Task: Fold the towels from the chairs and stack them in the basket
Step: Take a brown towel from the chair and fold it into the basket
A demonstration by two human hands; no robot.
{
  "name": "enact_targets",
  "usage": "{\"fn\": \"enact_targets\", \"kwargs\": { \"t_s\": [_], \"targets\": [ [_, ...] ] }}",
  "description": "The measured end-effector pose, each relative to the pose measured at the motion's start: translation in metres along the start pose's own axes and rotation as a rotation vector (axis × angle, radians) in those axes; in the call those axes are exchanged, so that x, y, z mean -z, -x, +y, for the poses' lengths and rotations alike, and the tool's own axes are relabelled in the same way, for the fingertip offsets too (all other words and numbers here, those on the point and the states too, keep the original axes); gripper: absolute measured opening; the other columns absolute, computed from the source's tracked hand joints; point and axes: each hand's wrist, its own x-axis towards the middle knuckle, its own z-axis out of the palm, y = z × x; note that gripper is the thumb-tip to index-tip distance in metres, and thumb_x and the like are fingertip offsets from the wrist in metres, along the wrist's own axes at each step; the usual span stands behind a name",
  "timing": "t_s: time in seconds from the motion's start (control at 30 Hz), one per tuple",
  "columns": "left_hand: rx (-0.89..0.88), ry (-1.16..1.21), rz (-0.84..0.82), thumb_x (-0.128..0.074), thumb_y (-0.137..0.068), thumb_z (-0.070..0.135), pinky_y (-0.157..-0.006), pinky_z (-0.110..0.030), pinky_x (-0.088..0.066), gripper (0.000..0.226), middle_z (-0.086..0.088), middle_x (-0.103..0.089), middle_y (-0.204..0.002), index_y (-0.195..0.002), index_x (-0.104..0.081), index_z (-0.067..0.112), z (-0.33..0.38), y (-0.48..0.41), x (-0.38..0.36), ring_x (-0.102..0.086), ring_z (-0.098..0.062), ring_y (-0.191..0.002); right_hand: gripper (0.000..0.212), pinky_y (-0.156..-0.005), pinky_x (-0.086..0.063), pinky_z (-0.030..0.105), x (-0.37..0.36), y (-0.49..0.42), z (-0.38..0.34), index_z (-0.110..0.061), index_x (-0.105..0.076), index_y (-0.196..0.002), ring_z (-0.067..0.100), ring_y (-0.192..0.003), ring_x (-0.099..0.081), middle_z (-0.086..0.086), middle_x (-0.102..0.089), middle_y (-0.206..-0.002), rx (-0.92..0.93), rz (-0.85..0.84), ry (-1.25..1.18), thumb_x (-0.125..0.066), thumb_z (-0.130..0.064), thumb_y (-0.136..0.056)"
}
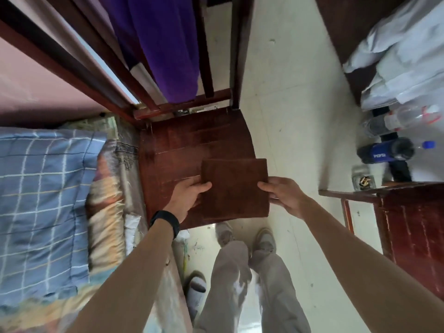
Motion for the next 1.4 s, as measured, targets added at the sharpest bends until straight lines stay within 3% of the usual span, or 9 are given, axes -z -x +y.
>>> {"fn": "enact_targets", "kwargs": {
  "t_s": [0.1,0.23,0.4,0.53,0.73,0.9,1.03,1.2,1.4],
  "targets": [
    [-0.032,-0.093,-0.125,-0.076,-0.086,0.021,-0.101,-0.046,-0.051,0.036,0.002,-0.075,-0.112,-0.121,-0.069,0.024,0.023,0.044,-0.032,-0.069,-0.022,-0.107,0.036,-0.083,-0.055,0.035,0.036,0.071,0.017,-0.016,-0.067,-0.120,0.020,-0.087,-0.072,0.003,-0.076,-0.106,0.022,0.069,-0.154,-0.078,-0.024,-0.087],
    [-0.089,-0.216,-0.321,-0.073,-0.089,0.021,-0.095,-0.044,-0.055,0.031,0.001,-0.074,-0.113,-0.119,-0.069,0.026,0.055,0.126,-0.106,-0.070,-0.021,-0.104,0.041,-0.086,-0.055,0.044,0.091,0.190,0.046,-0.028,-0.066,-0.120,0.023,-0.093,-0.071,0.003,-0.076,-0.105,0.090,0.224,-0.308,-0.081,-0.033,-0.082],
    [-0.135,-0.442,-0.595,-0.075,-0.087,0.020,-0.071,-0.035,-0.058,0.033,-0.004,-0.073,-0.106,-0.119,-0.065,0.024,0.066,0.246,-0.229,-0.074,-0.018,-0.083,0.027,-0.063,-0.052,0.032,0.154,0.362,0.109,-0.026,-0.069,-0.114,0.006,-0.067,-0.067,-0.007,-0.071,-0.086,0.238,0.524,-0.522,-0.076,-0.021,-0.088],
    [-0.225,-0.664,-0.819,-0.076,-0.086,0.025,-0.087,-0.045,-0.058,0.033,-0.003,-0.072,-0.115,-0.118,-0.067,0.030,0.030,0.356,-0.328,-0.070,-0.026,-0.103,0.022,-0.071,-0.058,0.040,0.175,0.500,0.204,-0.026,-0.069,-0.109,0.019,-0.084,-0.070,0.004,-0.073,-0.099,0.329,0.743,-0.714,-0.076,-0.022,-0.088],
    [-0.290,-0.948,-1.118,-0.076,-0.084,0.018,-0.091,-0.048,-0.055,0.031,-0.006,-0.073,-0.115,-0.114,-0.071,0.023,-0.105,0.534,-0.442,-0.069,-0.030,-0.107,0.020,-0.067,-0.060,0.040,0.148,0.673,0.381,-0.020,-0.066,-0.110,0.021,-0.083,-0.074,0.009,-0.075,-0.098,0.403,1.080,-1.034,-0.073,-0.019,-0.091],
    [-0.308,-1.228,-1.367,-0.076,-0.085,0.021,-0.062,-0.029,-0.054,0.034,-0.002,-0.073,-0.104,-0.117,-0.067,0.024,-0.246,0.680,-0.509,-0.070,-0.017,-0.080,0.023,-0.061,-0.058,0.033,0.094,0.786,0.520,-0.020,-0.064,-0.112,0.020,-0.074,-0.072,0.003,-0.075,-0.092,0.445,1.339,-1.336,-0.072,-0.019,-0.091],
    [-0.306,-1.421,-1.600,-0.073,-0.088,0.017,-0.067,-0.030,-0.055,0.033,-0.004,-0.074,-0.107,-0.119,-0.065,0.021,-0.368,0.782,-0.538,-0.070,-0.019,-0.085,0.024,-0.055,-0.056,0.031,0.040,0.853,0.615,-0.021,-0.065,-0.114,0.020,-0.065,-0.069,0.005,-0.073,-0.090,0.468,1.550,-1.540,-0.072,-0.018,-0.091],
    [-0.248,-1.615,-1.820,-0.072,-0.088,0.017,-0.070,-0.031,-0.054,0.031,0.000,-0.074,-0.104,-0.118,-0.065,0.022,-0.509,0.872,-0.548,-0.070,-0.015,-0.082,0.025,-0.082,-0.056,0.051,-0.016,0.905,0.711,-0.025,-0.068,-0.111,0.022,-0.081,-0.070,0.006,-0.076,-0.097,0.436,1.778,-1.742,-0.075,-0.021,-0.088],
    [-0.147,-1.832,-1.946,-0.075,-0.087,0.020,-0.074,-0.039,-0.058,0.031,-0.004,-0.075,-0.107,-0.116,-0.066,0.026,-0.663,0.937,-0.557,-0.070,-0.018,-0.086,0.025,-0.067,-0.060,0.039,-0.053,0.943,0.806,-0.027,-0.069,-0.111,0.021,-0.089,-0.075,0.001,-0.077,-0.103,0.334,2.005,-1.937,-0.076,-0.020,-0.088]
  ]
}}
